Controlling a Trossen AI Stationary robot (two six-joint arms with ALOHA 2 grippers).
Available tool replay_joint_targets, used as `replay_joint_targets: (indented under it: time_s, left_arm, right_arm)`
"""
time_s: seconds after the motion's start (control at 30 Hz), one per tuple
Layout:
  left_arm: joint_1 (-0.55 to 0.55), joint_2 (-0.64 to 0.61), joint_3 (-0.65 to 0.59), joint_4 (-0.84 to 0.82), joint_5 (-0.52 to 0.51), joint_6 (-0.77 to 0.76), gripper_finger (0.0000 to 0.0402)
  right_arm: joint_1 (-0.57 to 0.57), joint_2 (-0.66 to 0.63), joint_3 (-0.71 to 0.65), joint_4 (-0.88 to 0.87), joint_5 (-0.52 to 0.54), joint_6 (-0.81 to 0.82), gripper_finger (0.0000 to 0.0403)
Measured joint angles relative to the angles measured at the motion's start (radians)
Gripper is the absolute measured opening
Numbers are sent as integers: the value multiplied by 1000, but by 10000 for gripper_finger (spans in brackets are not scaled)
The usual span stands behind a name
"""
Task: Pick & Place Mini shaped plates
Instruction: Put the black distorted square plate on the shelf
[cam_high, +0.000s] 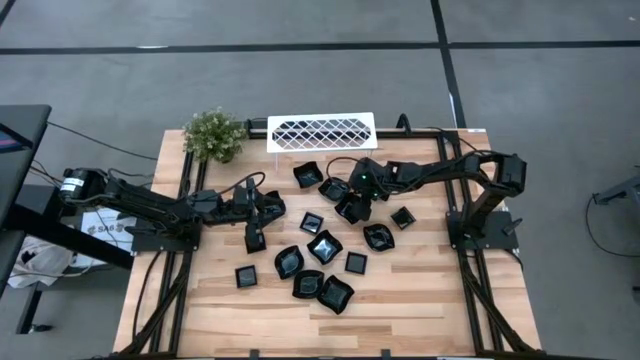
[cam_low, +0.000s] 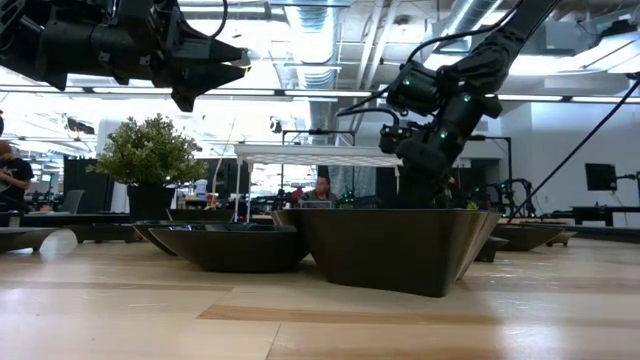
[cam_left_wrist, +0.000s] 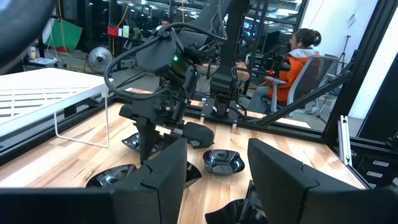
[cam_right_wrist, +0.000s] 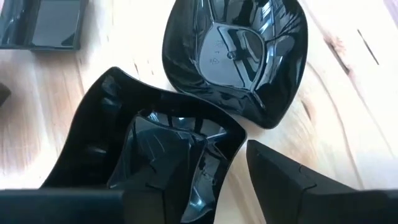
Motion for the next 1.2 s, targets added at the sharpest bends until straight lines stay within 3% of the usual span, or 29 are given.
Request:
replay_joint_targets:
  time_s: [1.07, 1.2]
  left_arm:
    - [0, 0, 1, 0, 0, 0, 172]
    - [0, 0, 1, 0, 0, 0, 172]
  right_arm:
    - [0, 0, 0, -19, 0, 0, 6]
    - [0, 0, 0, -24, -1, 1, 5]
